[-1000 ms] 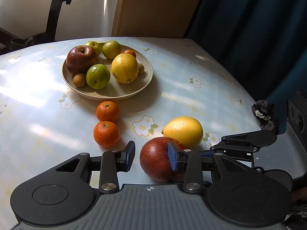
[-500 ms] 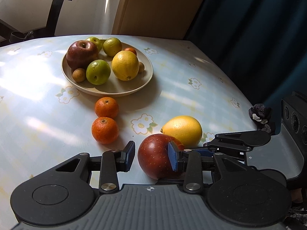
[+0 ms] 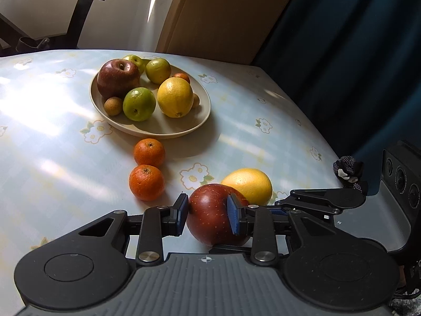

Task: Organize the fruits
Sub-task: 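Close the left tool on the red apple while the right tool clamps its side, then carry the red apple with both tools onto the plate and release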

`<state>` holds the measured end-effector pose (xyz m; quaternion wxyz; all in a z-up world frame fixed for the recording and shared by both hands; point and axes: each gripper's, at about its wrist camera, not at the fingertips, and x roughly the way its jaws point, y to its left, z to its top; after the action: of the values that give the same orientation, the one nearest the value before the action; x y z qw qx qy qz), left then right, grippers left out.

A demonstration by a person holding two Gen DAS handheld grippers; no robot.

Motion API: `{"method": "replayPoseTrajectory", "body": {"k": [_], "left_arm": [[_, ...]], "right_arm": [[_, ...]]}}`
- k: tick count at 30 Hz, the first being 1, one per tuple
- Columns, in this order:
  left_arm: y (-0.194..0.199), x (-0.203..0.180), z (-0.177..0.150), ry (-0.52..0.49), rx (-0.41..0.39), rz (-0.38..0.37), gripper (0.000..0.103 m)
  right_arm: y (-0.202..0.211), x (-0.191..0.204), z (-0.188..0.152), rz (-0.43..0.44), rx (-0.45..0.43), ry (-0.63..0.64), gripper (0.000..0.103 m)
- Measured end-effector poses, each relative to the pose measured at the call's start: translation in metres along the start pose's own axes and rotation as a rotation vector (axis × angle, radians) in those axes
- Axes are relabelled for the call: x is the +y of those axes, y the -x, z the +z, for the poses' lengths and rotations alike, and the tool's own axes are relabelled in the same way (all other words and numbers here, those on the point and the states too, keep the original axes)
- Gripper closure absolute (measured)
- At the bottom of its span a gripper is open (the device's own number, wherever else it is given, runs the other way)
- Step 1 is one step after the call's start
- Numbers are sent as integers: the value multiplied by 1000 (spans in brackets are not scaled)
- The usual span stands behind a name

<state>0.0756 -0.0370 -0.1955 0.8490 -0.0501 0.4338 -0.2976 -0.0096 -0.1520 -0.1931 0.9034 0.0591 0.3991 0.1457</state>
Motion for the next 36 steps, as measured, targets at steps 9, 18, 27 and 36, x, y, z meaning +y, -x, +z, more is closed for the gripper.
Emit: {"method": "replayPoseTrajectory", "body": {"k": [9, 18, 27, 36], "left_arm": [[20, -1, 41, -7, -100, 0, 69], [7, 7, 109, -47, -147, 39, 69], [-36, 42, 166, -5, -116, 47, 69], [-77, 65, 185, 0, -44, 94, 71]], "right_arm": [[13, -5, 58, -7, -78, 77, 52], [-8, -33, 127, -4, -116, 117, 52], [-58, -67, 171, -1, -91, 133, 51], [-100, -85, 175, -6, -35, 117, 51]]}}
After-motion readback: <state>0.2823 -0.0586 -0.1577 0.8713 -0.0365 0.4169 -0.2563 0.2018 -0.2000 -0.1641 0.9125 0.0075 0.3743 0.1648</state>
